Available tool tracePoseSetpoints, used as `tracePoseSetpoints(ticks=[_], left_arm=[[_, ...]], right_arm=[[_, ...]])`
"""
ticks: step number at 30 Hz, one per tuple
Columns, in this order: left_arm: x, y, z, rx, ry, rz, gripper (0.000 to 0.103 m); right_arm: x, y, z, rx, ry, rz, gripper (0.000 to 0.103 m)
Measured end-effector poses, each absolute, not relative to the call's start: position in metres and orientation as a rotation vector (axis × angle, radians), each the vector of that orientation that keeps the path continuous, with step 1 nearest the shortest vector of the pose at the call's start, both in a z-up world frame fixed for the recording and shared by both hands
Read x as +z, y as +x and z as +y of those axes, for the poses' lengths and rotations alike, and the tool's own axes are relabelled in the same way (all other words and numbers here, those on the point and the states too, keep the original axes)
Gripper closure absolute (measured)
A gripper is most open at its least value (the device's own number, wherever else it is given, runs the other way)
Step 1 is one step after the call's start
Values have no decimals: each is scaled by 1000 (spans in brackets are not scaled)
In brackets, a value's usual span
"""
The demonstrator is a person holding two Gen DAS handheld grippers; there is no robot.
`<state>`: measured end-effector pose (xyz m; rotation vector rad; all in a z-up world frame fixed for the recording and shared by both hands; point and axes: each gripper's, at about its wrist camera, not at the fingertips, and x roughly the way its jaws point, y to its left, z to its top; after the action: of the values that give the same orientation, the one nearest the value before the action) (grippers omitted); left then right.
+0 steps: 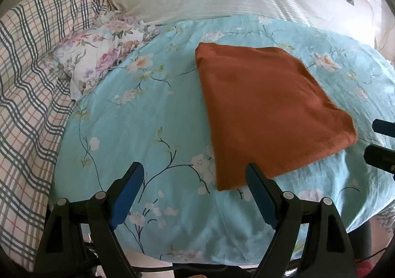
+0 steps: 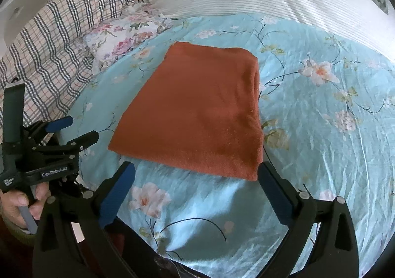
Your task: Fold small clothes
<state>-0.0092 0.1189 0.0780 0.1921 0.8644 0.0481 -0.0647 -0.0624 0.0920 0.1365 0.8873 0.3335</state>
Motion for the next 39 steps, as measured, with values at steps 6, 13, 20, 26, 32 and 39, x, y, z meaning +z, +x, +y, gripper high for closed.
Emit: tracePoseSetpoints(ticks=[6,13,20,26,32,39], left_arm=[[79,-11,118,38,183,865,18],[81,-21,108,38,180,862,18],[81,-24,106,41,171,864,18],[82,-24,107,34,163,862,18],[83,-24,108,28,156,863,18],[86,-25,107,26,148,860,18]], right_arm=[[92,-67,-64,337,139,889,3],[92,-70,-59,349,130,890,3],[92,-70,-59,354,131,890,3],[93,-68,-62,356,131,882,3],[94,-67,-65,352,132,874,3],[93,-68,-66,352,133,877,3]])
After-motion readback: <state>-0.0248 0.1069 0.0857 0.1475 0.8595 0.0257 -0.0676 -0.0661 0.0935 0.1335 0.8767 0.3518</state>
